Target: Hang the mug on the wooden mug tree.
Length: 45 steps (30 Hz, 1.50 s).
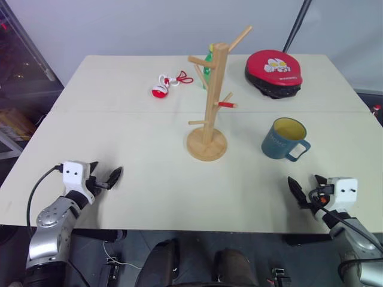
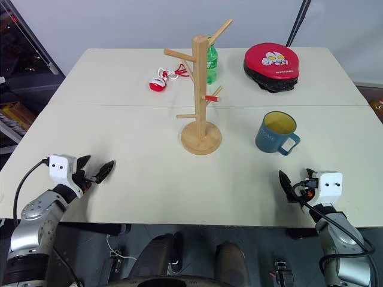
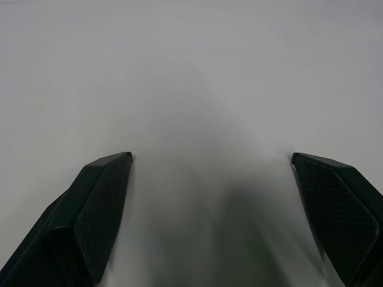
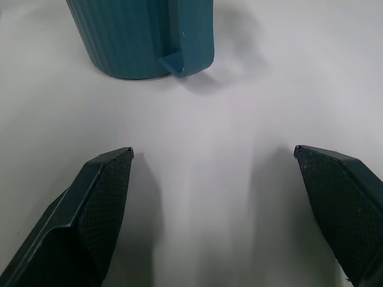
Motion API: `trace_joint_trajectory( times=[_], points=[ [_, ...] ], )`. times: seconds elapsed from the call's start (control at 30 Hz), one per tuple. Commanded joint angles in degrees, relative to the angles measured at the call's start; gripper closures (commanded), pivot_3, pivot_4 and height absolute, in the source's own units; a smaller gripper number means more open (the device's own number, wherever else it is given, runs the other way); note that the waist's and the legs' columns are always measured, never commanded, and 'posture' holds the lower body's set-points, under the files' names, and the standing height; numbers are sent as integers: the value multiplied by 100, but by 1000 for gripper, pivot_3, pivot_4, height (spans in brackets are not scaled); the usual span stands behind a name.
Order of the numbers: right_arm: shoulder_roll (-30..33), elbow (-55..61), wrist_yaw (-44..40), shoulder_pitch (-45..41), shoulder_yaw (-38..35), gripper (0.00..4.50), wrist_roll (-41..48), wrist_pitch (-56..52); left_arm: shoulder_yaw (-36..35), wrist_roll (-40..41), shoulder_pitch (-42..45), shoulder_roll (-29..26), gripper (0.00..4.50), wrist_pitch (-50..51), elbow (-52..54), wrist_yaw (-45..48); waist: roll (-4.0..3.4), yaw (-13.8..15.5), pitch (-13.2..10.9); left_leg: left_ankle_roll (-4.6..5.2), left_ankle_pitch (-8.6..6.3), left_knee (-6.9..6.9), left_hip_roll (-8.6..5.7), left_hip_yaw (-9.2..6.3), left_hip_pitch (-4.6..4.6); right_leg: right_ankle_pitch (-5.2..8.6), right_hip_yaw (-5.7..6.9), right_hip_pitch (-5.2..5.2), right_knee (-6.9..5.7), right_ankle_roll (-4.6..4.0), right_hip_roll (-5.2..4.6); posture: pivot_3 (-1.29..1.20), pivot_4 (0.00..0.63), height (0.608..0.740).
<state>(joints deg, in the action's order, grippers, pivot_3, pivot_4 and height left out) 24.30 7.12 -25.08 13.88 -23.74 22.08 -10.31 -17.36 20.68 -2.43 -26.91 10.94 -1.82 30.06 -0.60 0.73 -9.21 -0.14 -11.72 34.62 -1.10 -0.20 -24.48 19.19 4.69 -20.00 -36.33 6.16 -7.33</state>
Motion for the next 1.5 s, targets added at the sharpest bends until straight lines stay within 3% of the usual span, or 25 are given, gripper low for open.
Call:
trace_joint_trajectory(
  times=[0.03,1.2,1.5],
  points=[
    [14,199,1,-5,-36,42,-6,58,-9,-31,-108,15,0,61,37,-21,0,0,0,0,0,0,0,0,0,0,0,0,0,0,0,0,150,740],
    [-142,172,77,-33,20,42,-115,221,149,11,-139,162,0,-136,298,220,1,13,-1,6,4,3,-2,2,0,-1,0,3,0,2,1,0,150,740],
    [-455,890,407,76,209,42,-148,160,1401,335,-28,49,0,129,1751,1375,8,6,-24,5,3,7,-2,3,-11,-1,-4,-2,0,-2,-1,0,150,740]
  ],
)
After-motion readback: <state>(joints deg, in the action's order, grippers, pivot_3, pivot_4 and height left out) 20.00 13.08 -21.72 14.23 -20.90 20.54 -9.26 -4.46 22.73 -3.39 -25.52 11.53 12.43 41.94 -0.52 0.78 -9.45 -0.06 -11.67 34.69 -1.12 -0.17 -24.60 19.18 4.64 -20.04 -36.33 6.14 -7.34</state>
